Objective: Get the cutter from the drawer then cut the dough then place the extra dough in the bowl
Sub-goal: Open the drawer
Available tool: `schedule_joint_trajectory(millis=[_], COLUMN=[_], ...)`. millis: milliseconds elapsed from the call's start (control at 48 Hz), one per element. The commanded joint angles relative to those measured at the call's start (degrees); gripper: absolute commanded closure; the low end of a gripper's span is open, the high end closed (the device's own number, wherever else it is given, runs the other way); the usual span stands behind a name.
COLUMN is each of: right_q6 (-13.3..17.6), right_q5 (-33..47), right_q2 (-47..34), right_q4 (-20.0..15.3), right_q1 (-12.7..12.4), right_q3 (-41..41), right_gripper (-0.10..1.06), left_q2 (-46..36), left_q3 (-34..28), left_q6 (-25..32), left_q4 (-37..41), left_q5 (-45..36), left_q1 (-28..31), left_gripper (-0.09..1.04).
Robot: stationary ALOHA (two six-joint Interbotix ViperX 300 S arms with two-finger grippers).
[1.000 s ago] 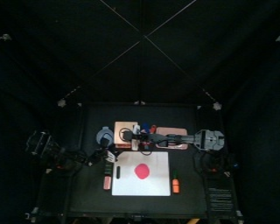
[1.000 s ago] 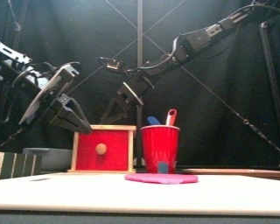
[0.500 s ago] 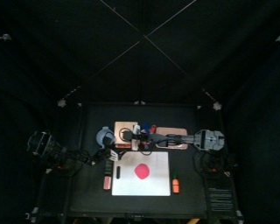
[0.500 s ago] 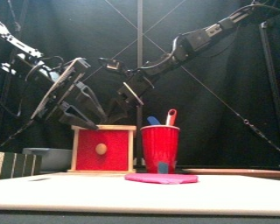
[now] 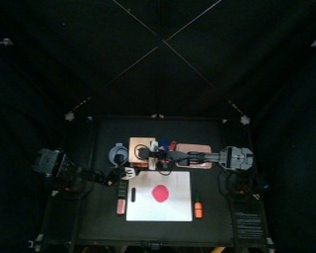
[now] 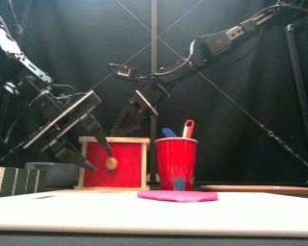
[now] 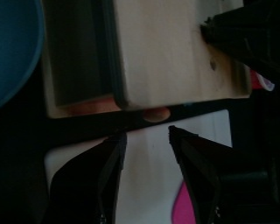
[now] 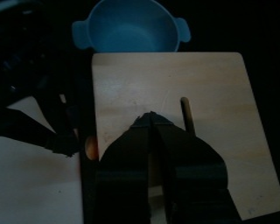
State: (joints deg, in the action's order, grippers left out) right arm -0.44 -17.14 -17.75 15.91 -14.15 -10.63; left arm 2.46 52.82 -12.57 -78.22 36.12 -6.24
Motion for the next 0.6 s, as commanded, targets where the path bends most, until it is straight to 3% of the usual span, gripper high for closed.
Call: schedule_joint_trajectory(millis=[21,396,604], right_q6=[0.0,0.0,0.1], right_q5=[-2.0,-2.1,-2.0], right_q2=[-1.0,-1.0,-1.0], right_q4=[-0.1,-0.1,-0.1], right_q1=[-0.4,-0.4,-0.4], right_q3=[-1.3,-1.4,-1.5], right_gripper=[0.94,0.94,0.94], left_q2=[0.1,1.8,2.0], left_q3=[-2.2,-2.2,-1.8], left_q6=[0.1,0.2,0.3], left_q4=[1.7,4.6,4.9], left_q5=[0.4,0.2,0.2], left_q1=[1.3,3.5,3.5], left_gripper=[0.15,0.16,0.23])
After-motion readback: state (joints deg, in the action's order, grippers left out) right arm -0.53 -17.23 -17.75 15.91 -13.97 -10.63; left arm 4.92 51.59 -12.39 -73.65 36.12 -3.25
